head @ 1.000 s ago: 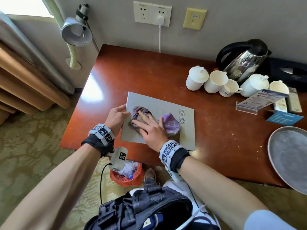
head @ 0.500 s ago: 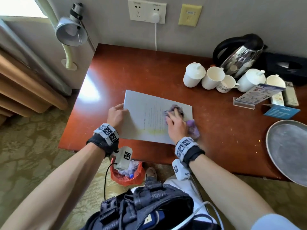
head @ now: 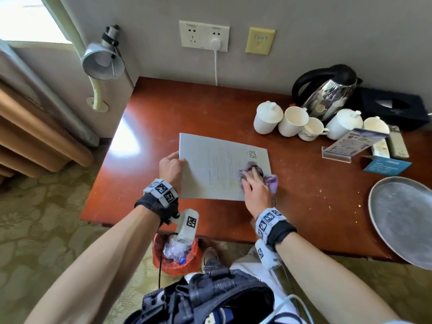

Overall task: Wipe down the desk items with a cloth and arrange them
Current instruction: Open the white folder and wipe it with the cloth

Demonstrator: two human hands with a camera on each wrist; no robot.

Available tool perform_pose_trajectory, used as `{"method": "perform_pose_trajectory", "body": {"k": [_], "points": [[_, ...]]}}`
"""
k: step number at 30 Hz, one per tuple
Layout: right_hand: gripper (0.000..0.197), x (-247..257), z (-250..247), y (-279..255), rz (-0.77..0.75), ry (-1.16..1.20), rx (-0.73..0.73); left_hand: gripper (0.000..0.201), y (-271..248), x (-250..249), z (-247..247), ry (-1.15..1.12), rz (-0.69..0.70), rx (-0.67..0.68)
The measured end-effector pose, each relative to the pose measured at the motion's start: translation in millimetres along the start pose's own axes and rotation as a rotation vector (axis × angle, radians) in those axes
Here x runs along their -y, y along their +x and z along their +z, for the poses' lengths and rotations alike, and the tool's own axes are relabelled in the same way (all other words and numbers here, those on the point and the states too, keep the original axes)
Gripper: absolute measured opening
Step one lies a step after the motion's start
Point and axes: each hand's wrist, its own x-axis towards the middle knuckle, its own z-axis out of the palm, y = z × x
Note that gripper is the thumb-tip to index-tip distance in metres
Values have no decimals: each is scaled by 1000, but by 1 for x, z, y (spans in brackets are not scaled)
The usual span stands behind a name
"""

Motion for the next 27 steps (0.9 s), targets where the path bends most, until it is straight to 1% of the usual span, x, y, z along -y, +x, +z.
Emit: {"method": "perform_pose_trajectory", "body": {"k": [1, 2, 4, 6, 7, 9, 11, 12, 14, 16, 18, 19, 20, 22, 25, 27], "points": [[36, 9, 3, -3, -16, 31, -15, 38, 1, -2, 2, 3, 8, -10], [35, 23, 7, -9, -83, 51, -22, 38, 3, -4, 4, 3, 11, -23], [35, 57, 22, -25, -273, 62, -4, 38, 5, -8, 7, 5, 25, -37], [37, 80, 36, -40, -430, 68, 40, 39, 1, -9, 10, 1, 62, -34], [38, 85, 39, -45, -481, 73, 52, 40, -2, -9, 10, -11, 75, -23], [40, 80, 37, -45, -545, 52, 90, 40, -5, -4, 8, -29, 62, -18], [42, 59, 32, -39, -539, -3, 109, 40, -2, 3, 4, -19, 17, -32], [42, 43, 28, -35, -487, -27, 86, 41, 0, 7, 2, -9, -5, -34], [41, 7, 16, -26, -313, -66, -19, 42, 1, 12, 0, -16, -47, -21], [36, -17, 6, -18, -115, -47, -75, 42, -1, 12, -2, -45, -57, -9], [35, -15, 7, -15, 6, -18, -87, 39, -1, 9, -3, -56, -48, 30], [35, -5, 10, -14, 24, 22, -77, 37, 0, 7, -4, -64, -40, 59], [36, 6, 16, -15, -2, 69, -58, 37, 1, 7, -4, -73, -35, 82], [37, 28, 26, -19, -143, 113, -27, 38, 3, 6, -5, -69, -34, 102], [42, 49, 37, -33, -362, 76, 43, 35, 4, 5, -3, -66, -18, 98], [42, 56, 37, -37, -436, 63, 69, 32, 8, 6, -2, -60, -7, 77]]}}
